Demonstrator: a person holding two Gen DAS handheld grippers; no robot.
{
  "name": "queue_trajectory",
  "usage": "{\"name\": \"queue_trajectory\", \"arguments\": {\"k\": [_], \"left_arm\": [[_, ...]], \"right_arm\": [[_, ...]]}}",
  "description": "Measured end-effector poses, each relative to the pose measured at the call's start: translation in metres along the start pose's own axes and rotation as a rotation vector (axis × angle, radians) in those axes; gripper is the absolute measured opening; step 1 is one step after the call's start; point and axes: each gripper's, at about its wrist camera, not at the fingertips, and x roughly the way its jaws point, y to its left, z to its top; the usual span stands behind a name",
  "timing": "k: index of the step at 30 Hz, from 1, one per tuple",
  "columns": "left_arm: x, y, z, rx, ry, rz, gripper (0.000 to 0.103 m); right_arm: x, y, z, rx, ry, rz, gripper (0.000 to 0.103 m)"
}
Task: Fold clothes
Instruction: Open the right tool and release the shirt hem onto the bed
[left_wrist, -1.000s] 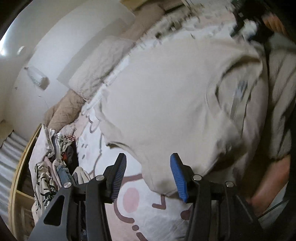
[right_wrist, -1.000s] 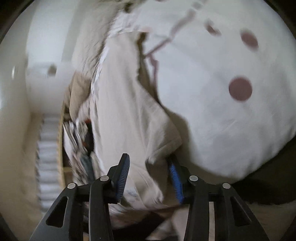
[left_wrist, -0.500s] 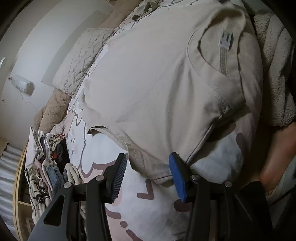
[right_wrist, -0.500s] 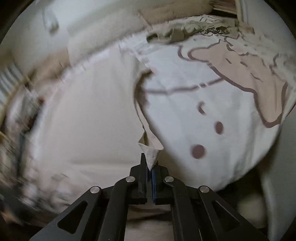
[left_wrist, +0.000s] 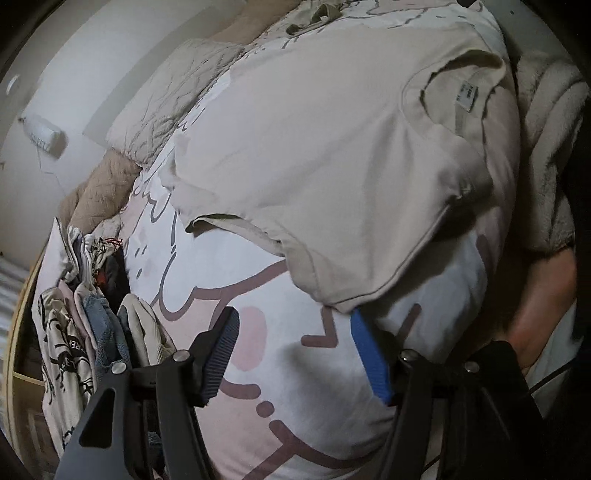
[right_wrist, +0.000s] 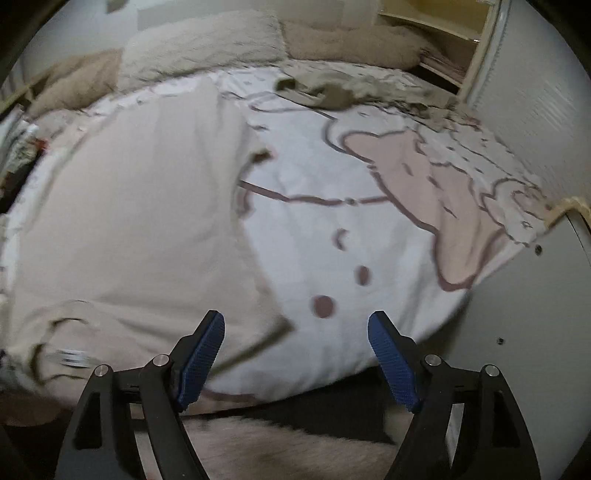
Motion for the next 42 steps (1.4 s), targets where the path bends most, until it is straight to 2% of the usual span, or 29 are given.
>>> {"name": "queue_trajectory", "arguments": {"k": [2,4,6,8,9,12,13,17,21,26,28,30,34,36,39,42], "left_arm": [[0.000,-0.008,-0.001,0.024,-0.008,-0.049,0.063],[0.002,-0.020,0.000,0.065,-0.013,-0.044,0.063],[0.006,-0.029,0.002,0.124,-0.027,0.013,0.067],[0.008,-0.032,0.004,0.133,-0.053,0.061,0.076],[0.008,-0.032,0.006,0.133,-0.064,0.081,0.079],[0.010,-0.032,0.010,0.121,-0.112,0.141,0.079],[0.011,-0.031,0.012,0.113,-0.131,0.161,0.079],[0.013,-0.012,0.011,0.042,-0.179,0.225,0.079],[0.007,0.012,0.007,-0.064,-0.221,0.244,0.079],[-0.013,0.049,0.006,-0.233,-0.283,0.218,0.079],[-0.018,0.059,0.006,-0.275,-0.288,0.227,0.079],[-0.020,0.070,0.005,-0.301,-0.284,0.256,0.079],[-0.022,0.088,0.004,-0.337,-0.256,0.298,0.079],[-0.023,0.101,0.011,-0.354,-0.231,0.307,0.079],[-0.021,0.131,0.032,-0.385,-0.207,0.301,0.079],[-0.007,0.177,0.059,-0.482,-0.180,0.226,0.079]], "right_arm": [[-0.007,0.022,0.005,-0.051,-0.018,0.096,0.078],[-0.014,0.044,0.010,-0.101,-0.037,0.193,0.063],[-0.013,0.088,0.011,-0.213,-0.052,0.246,0.031],[-0.007,0.146,0.011,-0.371,-0.055,0.310,0.020],[-0.003,0.169,0.011,-0.413,-0.053,0.362,0.020],[0.012,0.226,0.012,-0.482,-0.021,0.521,0.020],[0.019,0.243,0.013,-0.484,0.009,0.584,0.020],[0.053,0.276,0.008,-0.406,0.153,0.724,0.019],[0.061,0.278,0.001,-0.392,0.191,0.778,0.019],[0.068,0.280,-0.008,-0.379,0.231,0.840,0.019],[0.071,0.280,-0.011,-0.373,0.247,0.864,0.019],[0.068,0.288,-0.016,-0.413,0.244,0.875,0.019],[0.051,0.293,-0.021,-0.484,0.269,0.950,0.019],[0.036,0.281,-0.012,-0.481,0.248,0.986,0.019],[0.017,0.230,0.031,-0.409,0.154,0.979,0.019],[0.018,0.158,0.096,-0.314,0.042,0.824,0.019]]}}
